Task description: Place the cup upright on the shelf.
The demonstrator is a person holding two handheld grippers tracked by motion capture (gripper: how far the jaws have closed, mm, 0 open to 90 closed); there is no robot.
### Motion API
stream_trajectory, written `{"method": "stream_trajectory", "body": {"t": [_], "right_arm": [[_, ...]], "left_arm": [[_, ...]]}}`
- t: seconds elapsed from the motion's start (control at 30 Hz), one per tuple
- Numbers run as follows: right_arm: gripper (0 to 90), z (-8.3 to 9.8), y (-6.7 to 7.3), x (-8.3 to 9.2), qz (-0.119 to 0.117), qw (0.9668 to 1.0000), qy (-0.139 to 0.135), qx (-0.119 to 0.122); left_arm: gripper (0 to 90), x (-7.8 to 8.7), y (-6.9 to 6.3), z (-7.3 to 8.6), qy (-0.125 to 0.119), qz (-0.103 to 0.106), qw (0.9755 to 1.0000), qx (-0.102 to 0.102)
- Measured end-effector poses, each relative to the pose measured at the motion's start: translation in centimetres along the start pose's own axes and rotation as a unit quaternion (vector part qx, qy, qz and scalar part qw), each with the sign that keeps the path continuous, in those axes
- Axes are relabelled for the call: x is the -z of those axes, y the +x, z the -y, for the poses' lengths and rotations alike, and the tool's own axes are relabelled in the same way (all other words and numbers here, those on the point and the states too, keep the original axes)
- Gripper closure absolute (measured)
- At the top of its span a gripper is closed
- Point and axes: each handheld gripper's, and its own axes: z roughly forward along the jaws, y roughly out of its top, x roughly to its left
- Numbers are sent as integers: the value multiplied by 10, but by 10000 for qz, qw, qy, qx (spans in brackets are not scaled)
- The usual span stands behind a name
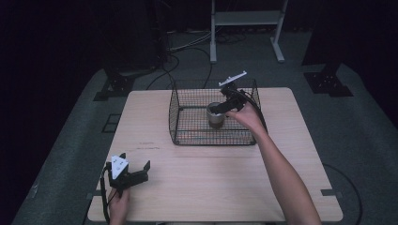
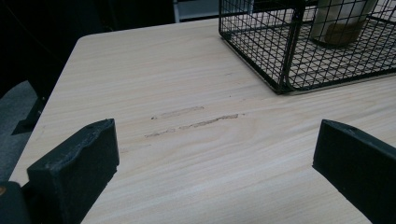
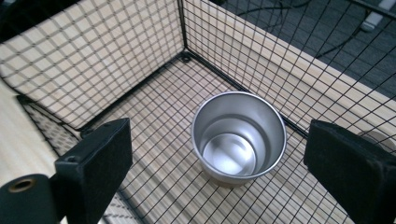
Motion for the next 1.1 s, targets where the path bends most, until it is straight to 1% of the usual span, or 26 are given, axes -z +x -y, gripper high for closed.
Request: {"method": "stream_trajectory", "body": {"t": [0.13,0.17,0.23,0.5,0.7,0.83,0.9,1.1], "right_arm": [[74,4,1,11,-19,9999,-91,51],[74,6,1,16,-77,9999,-110,13],[74,7,0,17,-78,9999,-117,23],[74,16,-5,35,-73,9998,-168,10],[74,22,-6,51,-96,9995,-289,33],[74,25,-6,57,-105,9995,-310,8],[74,28,-8,61,-125,9993,-344,34],[74,35,-8,67,-151,9994,-326,14]], "left_arm": [[0,0,0,0,0,-7,10000,-9],[0,0,0,0,0,-11,10000,-10],[0,0,0,0,5,-8,10000,-6],[0,-1,0,0,-6,-15,10000,-11],[0,-1,-1,0,0,-18,10000,-14],[0,-1,0,0,0,-18,10000,-10],[0,-1,0,0,3,-16,10000,-8],[0,-1,0,0,4,-20,10000,-6]]}}
